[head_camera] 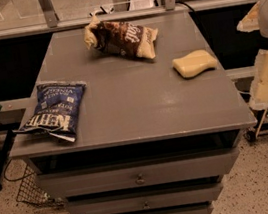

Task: Move brown chip bag near blue chip bag

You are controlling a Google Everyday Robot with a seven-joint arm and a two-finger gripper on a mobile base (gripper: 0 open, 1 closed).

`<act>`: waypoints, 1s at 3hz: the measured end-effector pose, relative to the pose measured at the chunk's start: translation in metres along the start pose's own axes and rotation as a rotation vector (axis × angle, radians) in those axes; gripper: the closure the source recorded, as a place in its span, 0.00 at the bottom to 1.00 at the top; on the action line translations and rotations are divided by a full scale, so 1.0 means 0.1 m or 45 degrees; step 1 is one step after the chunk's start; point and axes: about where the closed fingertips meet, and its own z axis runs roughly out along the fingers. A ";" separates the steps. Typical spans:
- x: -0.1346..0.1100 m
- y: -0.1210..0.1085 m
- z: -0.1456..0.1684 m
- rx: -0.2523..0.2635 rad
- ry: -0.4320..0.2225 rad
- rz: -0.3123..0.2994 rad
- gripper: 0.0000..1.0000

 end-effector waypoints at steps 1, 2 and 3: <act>0.00 0.00 0.00 0.000 0.000 0.000 0.00; -0.04 -0.04 0.00 0.032 -0.014 0.025 0.00; -0.40 -0.39 0.17 0.074 -0.182 0.064 0.00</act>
Offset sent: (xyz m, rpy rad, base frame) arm 0.0116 0.0048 -0.0005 0.0258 -0.0492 -0.0630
